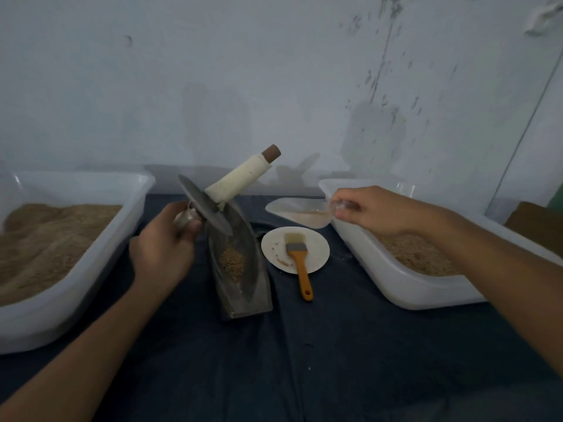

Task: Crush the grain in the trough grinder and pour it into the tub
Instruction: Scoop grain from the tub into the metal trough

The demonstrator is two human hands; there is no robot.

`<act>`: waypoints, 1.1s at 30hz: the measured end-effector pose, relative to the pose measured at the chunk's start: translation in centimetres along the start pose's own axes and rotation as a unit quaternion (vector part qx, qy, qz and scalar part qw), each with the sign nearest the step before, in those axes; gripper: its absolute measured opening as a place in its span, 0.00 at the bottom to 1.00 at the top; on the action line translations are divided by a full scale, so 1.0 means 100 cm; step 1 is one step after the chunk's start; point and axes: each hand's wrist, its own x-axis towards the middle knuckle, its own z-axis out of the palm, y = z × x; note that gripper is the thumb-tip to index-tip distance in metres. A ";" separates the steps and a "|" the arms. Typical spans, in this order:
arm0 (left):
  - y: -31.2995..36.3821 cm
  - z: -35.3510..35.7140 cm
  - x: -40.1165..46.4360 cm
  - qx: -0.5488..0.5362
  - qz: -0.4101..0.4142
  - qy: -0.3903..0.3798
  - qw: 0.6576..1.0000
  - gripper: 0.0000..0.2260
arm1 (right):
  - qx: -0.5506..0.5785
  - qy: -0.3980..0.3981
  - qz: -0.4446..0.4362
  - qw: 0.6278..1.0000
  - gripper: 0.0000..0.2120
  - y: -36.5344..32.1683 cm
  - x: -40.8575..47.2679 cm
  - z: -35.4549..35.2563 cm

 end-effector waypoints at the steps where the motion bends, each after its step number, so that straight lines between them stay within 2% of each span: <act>1: 0.000 0.000 0.000 0.002 -0.002 0.002 1.000 0.08 | -0.013 -0.006 -0.006 1.000 0.05 -0.007 0.006 0.003; 3: 0.000 0.002 -0.002 0.006 -0.001 0.011 1.000 0.08 | -0.065 -0.016 -0.014 0.998 0.10 -0.021 0.017 0.008; 8: -0.007 0.005 0.000 0.020 0.007 0.044 0.999 0.11 | -0.207 -0.015 -0.071 0.976 0.10 -0.056 0.036 0.017; 11: -0.011 0.006 0.001 0.020 0.006 0.047 0.999 0.12 | -0.281 0.025 -0.109 0.953 0.10 -0.074 0.040 0.019; 15: -0.012 0.006 0.002 0.013 0.002 0.056 0.998 0.11 | -0.402 0.080 -0.174 0.895 0.09 -0.101 0.036 0.021; 17: -0.012 0.005 0.003 0.016 -0.002 0.056 0.998 0.11 | -0.470 0.109 -0.202 0.853 0.06 -0.115 0.032 0.025; 21: -0.013 0.007 0.003 0.023 -0.002 0.062 0.998 0.12 | -0.578 0.122 -0.216 0.777 0.09 -0.143 0.023 0.030; 24: -0.015 0.008 0.005 0.024 -0.003 0.066 0.998 0.11 | -0.613 0.125 -0.215 0.750 0.09 -0.150 0.016 0.037; 29: -0.013 0.006 0.005 0.010 -0.017 0.068 0.998 0.11 | -0.606 0.134 -0.153 0.769 0.11 -0.151 0.004 0.040; 33: -0.012 0.005 0.003 -0.001 -0.010 0.061 0.998 0.12 | -0.503 0.133 -0.101 0.848 0.05 -0.141 0.006 0.035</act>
